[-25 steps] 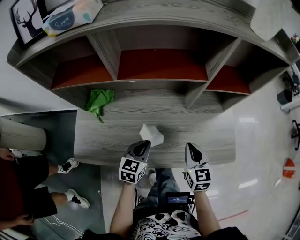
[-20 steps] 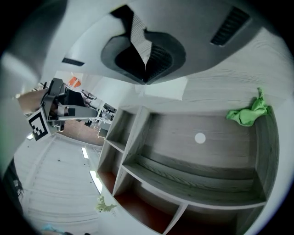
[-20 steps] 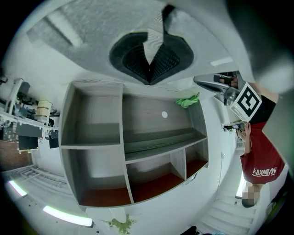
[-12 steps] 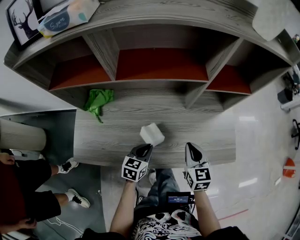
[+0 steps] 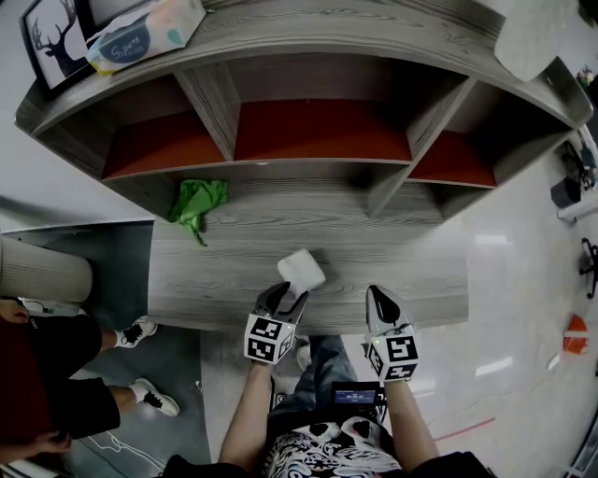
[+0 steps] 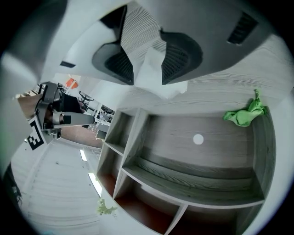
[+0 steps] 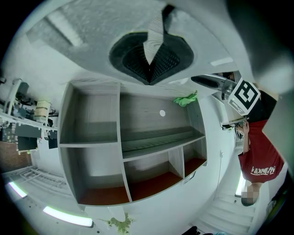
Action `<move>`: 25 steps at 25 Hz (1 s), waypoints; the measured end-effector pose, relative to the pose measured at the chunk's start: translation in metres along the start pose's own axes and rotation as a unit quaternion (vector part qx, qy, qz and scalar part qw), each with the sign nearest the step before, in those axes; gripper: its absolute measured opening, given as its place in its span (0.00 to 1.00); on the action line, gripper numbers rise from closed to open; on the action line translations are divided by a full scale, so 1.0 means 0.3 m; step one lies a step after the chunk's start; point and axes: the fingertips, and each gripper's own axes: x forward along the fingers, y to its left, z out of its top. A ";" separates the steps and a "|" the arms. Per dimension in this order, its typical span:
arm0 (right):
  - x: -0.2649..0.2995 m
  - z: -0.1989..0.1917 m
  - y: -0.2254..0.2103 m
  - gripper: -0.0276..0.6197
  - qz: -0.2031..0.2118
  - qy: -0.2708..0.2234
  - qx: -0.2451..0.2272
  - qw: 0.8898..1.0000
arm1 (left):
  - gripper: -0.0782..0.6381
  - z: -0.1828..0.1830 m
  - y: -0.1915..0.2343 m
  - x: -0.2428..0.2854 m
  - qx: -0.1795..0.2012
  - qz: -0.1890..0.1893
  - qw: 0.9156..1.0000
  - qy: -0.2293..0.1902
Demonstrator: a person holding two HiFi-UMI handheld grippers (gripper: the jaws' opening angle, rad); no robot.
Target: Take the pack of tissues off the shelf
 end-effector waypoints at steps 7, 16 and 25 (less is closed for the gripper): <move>-0.029 0.068 0.032 0.05 0.003 -0.020 -0.002 1.000 | 0.35 0.139 -0.020 -0.085 0.021 0.007 0.998 -0.054; -0.068 0.214 0.088 0.05 0.009 -0.064 -0.017 0.998 | 0.17 0.337 -0.018 -0.234 0.051 0.027 0.990 -0.129; -0.155 0.357 0.168 0.05 0.020 -0.111 -0.037 0.993 | 0.12 0.516 -0.024 -0.401 0.058 0.049 0.983 -0.170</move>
